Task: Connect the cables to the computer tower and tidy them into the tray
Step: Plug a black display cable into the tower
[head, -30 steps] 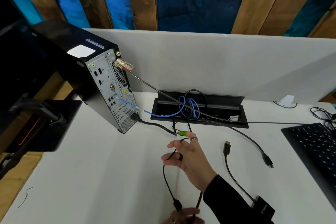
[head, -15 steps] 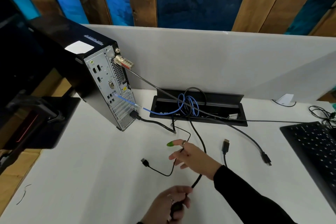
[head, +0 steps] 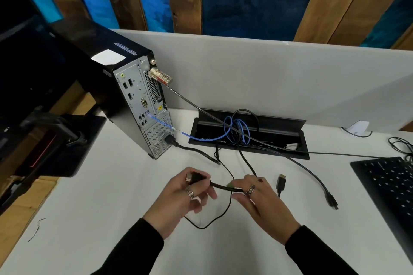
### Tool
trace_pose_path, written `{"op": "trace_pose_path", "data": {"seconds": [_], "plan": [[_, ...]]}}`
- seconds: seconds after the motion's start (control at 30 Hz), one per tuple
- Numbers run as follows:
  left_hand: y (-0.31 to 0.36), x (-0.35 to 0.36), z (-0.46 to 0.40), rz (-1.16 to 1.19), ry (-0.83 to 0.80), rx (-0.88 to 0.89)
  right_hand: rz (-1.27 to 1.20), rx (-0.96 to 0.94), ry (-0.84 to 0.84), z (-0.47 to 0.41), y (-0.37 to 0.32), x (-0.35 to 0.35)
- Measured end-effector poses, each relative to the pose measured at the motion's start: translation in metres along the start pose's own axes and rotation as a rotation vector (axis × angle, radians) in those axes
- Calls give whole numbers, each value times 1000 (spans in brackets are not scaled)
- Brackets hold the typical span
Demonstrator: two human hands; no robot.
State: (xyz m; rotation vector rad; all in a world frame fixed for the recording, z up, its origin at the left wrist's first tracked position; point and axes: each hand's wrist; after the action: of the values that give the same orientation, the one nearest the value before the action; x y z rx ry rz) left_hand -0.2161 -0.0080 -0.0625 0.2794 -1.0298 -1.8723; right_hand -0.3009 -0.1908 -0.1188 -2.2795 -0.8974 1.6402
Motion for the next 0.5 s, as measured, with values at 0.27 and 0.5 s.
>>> {"op": "trace_pose_path", "data": {"seconds": [0.27, 0.5], "plan": [[11, 27, 11, -183, 258, 427, -226, 124, 165, -20, -25, 14], [22, 36, 18, -519, 562, 683, -408, 141, 281, -34, -34, 11]]}}
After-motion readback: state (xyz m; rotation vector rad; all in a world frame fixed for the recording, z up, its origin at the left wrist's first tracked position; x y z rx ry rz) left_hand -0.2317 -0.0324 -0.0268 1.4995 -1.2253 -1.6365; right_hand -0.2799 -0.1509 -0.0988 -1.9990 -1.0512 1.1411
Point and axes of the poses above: each hand's wrist, its own z-axis away from the middle knuckle, its own x-axis out of the palm, y = z × x, and after that the axes turned 14 degrees about -x, right-handed
